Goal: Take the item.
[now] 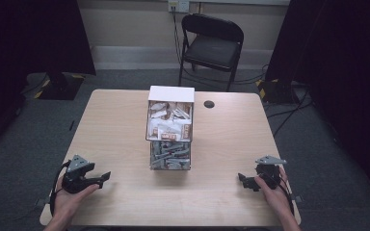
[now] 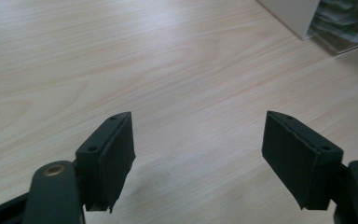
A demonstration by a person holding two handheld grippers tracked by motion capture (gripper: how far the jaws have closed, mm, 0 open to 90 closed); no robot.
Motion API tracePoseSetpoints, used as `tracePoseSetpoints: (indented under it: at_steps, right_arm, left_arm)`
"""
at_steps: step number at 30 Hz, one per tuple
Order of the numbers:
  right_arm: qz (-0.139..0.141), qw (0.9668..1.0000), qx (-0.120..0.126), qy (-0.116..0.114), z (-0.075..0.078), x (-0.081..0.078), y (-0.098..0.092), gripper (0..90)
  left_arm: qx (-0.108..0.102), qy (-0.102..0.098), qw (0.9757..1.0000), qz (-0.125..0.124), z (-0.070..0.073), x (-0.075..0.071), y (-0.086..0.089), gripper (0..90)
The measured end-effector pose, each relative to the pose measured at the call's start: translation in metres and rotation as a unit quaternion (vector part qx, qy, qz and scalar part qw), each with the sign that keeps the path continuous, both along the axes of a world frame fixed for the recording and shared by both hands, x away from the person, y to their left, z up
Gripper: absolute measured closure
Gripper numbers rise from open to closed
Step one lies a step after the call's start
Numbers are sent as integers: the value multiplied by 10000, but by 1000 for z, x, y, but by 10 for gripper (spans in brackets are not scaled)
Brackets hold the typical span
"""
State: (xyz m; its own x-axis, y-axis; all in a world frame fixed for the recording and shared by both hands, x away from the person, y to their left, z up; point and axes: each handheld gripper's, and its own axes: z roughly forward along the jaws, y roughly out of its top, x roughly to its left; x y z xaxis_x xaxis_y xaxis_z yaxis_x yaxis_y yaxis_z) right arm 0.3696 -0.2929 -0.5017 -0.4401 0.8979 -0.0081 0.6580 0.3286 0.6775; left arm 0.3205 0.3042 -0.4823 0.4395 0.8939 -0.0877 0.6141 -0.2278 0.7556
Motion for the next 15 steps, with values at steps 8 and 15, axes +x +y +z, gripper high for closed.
tracePoseSetpoints:
  at_steps: [8, 15]
  right_arm:
    - [-2, 10000, 1, 1, 0, 0, 0, 0]
    - [-2, 10000, 1, -1, 0, 0, 0, 0]
  left_arm:
    - [-203, -106, 9997, -117, 9, -4, -6, 296]
    - [-265, -158, 9992, -260, 16, -5, -12, 329]
